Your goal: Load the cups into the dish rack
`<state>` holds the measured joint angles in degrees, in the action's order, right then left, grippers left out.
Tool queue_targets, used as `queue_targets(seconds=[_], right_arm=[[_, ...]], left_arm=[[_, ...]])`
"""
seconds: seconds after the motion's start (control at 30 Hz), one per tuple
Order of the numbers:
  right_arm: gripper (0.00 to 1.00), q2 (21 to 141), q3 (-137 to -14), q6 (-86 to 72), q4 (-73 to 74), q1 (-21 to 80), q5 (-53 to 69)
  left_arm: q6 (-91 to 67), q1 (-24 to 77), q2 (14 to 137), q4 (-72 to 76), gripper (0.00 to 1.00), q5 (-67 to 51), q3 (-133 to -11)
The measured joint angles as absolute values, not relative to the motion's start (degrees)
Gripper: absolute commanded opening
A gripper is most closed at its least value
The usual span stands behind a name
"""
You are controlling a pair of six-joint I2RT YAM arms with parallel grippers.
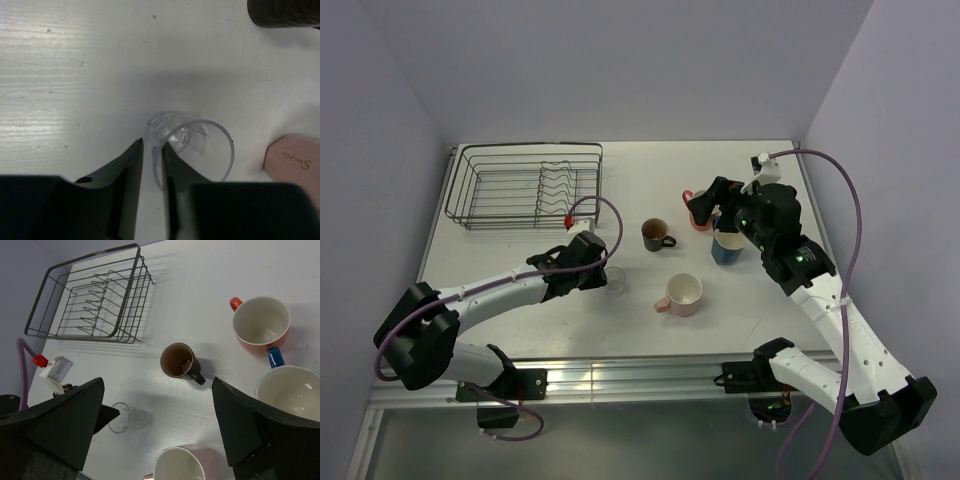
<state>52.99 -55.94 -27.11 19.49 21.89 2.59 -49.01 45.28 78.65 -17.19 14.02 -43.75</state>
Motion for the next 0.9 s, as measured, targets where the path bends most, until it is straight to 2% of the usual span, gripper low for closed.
queue_targets(seconds=[0.07, 0.1, 0.13, 0.37, 0.47, 0.7, 0.9], right_arm=[[0.96, 53.1, -55.9, -27.1, 19.6, 21.9, 2.6], [0.96, 53.1, -55.9, -27.1, 19.6, 21.9, 2.6], [0.96, 53.2, -56.0, -27.1, 19.8, 21.9, 2.6], [0.96, 54.6, -57.2, -27.0, 20.7, 22.6, 2.6], [0.96, 55.0, -58.2, -26.7, 20.8, 23.6, 2.6], [0.96, 55.9, -59.8, -26.0, 19.7, 26.4, 5.6], [0.96, 57.5, -60.6, -26.1, 14.5, 28.8, 12.0]], left_arm=[[-49.3, 45.3, 78.7, -17.2, 0.14, 14.0, -43.7], [-49.2, 45.3, 78.7, -17.3, 0.03, 14.1, -43.8], [-49.5, 45.3, 78.7, -17.4, 0.0, 14.0, -43.9], [-48.8, 44.8, 77.9, -18.2, 0.0, 12.6, -44.8], [-48.6, 41.8, 73.8, -17.1, 0.0, 6.8, -44.4], [-52.2, 22.7, 59.3, 0.7, 0.0, -18.6, -37.7], [-68.1, 14.0, 63.0, 29.2, 0.0, -39.8, -30.5]])
